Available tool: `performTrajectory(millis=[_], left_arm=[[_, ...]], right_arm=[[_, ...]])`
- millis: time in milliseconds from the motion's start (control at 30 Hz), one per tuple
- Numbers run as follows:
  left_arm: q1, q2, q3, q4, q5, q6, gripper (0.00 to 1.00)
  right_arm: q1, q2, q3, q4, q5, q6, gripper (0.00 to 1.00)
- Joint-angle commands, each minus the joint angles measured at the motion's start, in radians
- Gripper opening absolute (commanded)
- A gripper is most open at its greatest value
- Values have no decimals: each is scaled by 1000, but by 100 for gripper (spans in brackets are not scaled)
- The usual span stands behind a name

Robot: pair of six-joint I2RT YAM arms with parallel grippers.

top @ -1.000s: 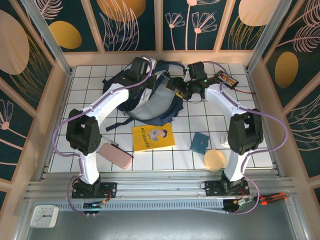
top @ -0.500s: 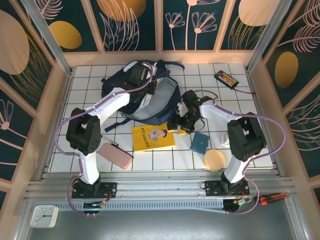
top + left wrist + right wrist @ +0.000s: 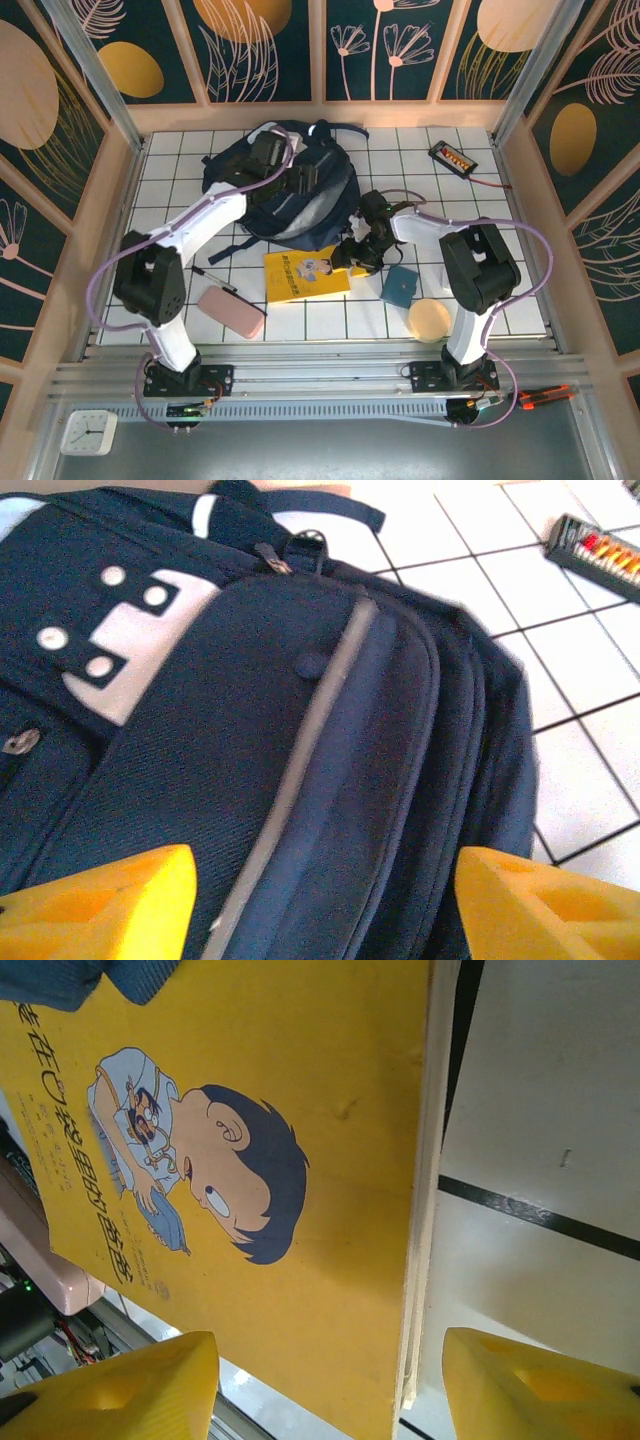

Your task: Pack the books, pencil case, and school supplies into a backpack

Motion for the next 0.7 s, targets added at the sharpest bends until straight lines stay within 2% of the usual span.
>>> performTrajectory(millis=[0,33,167,267,400,667], left_arm=[[10,-156,-94,-108,8,-109,78],[11,-200,-149,-129,26,-141,82],[20,-346,-370,-191,107,-278,83],[49,-419,-556,-178,190,-369,81],[79,-433,-740,-86,296,-455,78],[83,-385,-916,96,354,-535,76]], right_arm=[[11,8,-15,45,-24,-4,63],[12,10,-15,51,-25,-4,63],[15,26,-11,55,-31,-8,64],[15,35,-7,55,-34,-13,64],[15,37,-8,48,-37,-25,65],[15,28,-34,59,-56,-38,65]])
